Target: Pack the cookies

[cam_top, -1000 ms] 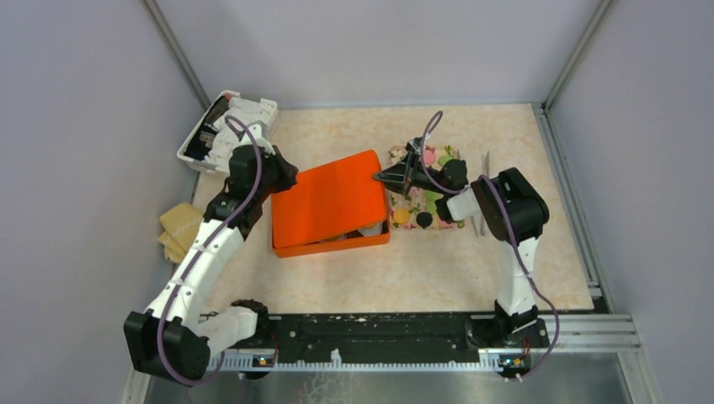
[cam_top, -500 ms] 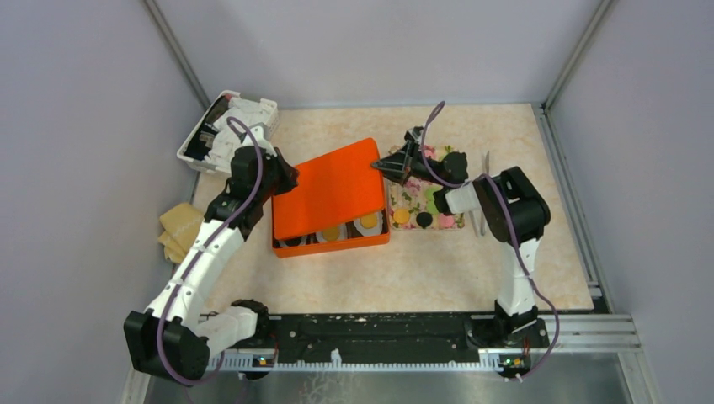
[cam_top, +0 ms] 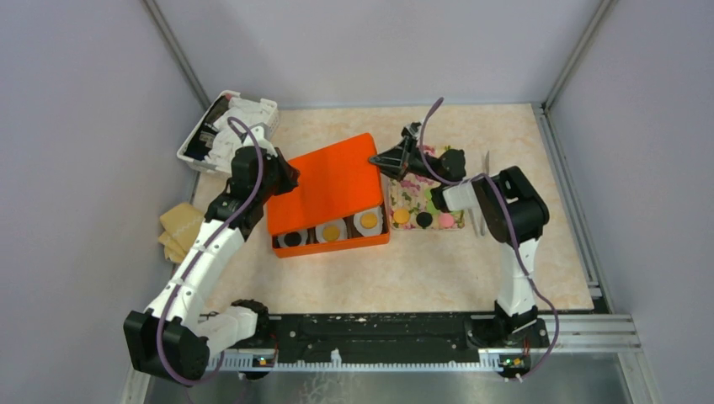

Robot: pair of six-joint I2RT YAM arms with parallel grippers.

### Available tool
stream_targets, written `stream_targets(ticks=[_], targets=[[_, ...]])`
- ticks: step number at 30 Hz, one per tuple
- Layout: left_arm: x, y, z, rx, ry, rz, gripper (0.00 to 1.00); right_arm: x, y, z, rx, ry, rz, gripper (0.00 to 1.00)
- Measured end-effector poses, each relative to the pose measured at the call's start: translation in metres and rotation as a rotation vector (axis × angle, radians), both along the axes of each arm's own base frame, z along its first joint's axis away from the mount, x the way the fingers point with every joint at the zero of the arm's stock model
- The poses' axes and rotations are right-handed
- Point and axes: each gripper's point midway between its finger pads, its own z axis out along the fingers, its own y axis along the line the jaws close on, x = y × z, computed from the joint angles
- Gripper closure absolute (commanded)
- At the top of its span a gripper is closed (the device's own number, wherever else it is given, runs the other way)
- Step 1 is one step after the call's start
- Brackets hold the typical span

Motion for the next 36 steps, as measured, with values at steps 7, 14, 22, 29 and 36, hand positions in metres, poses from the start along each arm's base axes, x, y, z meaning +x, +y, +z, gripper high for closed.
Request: stream_targets(ticks=[7,14,22,29,36], targets=[[0.0,0.0,0.0,0.001,0.001,0.001,1.0,-0.017,0.026,-0.021,-0.019,0.041,0.064,1.0],[0.0,0.0,0.0,0.001,0.002,0.001,1.0,-0.034,0.039,-0.052,-0.06,0.1,0.1,1.0],[0.0,0.0,-0.007,0.004,0.017,-0.001,1.0,-0.022,0.022,-0.063,-0.076,0.107,0.044,1.0],[0.0,-0.006,-0.019,0.001,0.054,-0.017,1.0,-0.006,0.003,-0.069,-0.08,0.107,-0.002,1.0],[-0.001,-0.016,-0.029,-0.013,0.087,-0.047,1.0,-0.004,0.002,-0.09,-0.1,0.146,0.002,1.0]])
